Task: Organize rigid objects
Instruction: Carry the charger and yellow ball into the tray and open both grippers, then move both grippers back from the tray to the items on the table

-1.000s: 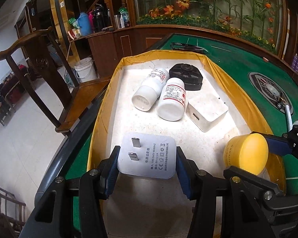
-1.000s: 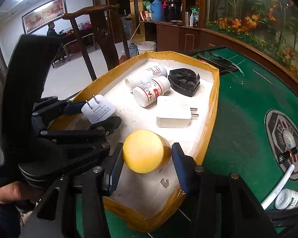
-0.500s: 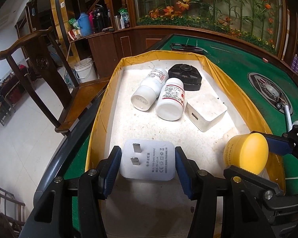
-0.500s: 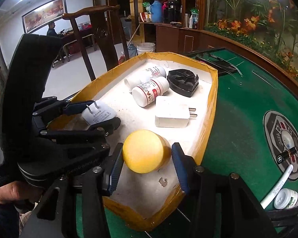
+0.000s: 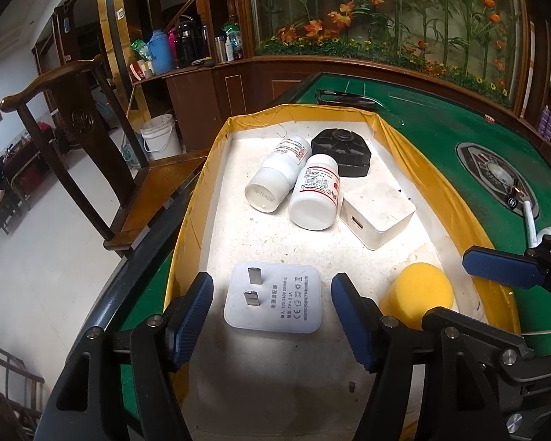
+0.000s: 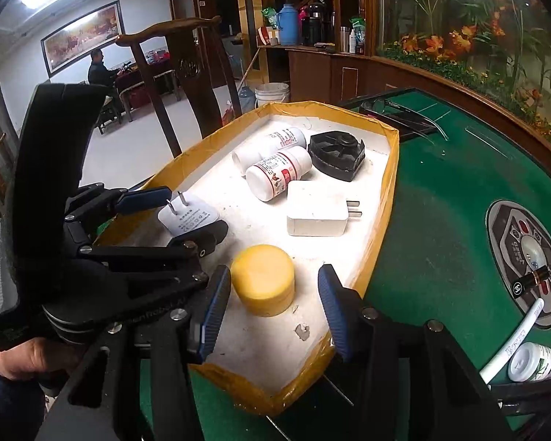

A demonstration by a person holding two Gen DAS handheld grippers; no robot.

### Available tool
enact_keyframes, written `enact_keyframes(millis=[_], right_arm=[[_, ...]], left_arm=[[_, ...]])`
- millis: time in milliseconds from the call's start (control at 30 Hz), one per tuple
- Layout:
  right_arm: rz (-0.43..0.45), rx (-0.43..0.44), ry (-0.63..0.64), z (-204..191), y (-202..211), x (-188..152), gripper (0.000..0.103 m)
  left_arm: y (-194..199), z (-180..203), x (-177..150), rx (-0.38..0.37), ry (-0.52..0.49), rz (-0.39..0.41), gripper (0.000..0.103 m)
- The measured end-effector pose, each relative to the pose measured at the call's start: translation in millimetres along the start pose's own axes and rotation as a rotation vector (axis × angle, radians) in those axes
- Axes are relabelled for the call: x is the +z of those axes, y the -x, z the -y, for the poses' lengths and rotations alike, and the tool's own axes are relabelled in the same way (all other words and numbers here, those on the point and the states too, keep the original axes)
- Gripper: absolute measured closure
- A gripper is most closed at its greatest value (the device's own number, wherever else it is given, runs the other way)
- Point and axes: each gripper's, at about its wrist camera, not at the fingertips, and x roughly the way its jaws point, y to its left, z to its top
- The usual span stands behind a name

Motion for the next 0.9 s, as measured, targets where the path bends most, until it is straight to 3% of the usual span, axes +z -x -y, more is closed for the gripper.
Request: enact_keyframes(millis=[200,267,367,700,900], right_arm=[[0.020,0.003,-0.018,3.8,5.9,-0.1,0.051],[0.040,0.010,-0.038,6.8,10.0,0.9,0.050],[0.065,0.021,-0.057,10.2,16.5,3.0,0.047],[0.114,0.024,-0.113,25.4,34.6,6.8,0.046],[0.192,0.001,-0.226,66.6,72.4,4.9,0.046]], left_arm=[[6.3,-2.3,2.0,-0.016,0.020,0.003,0.029],[9.9,-0.7,2.0,0.010,0.006,0.011,0.021],[14.7,1.1,2.1,0.020,-0.006,0.027,0.017],[33.3,-4.1,7.9,0.041,0.008,0.066,0.015],[46.7,7.7,10.7,-0.001,0.004,0.087,0.015]])
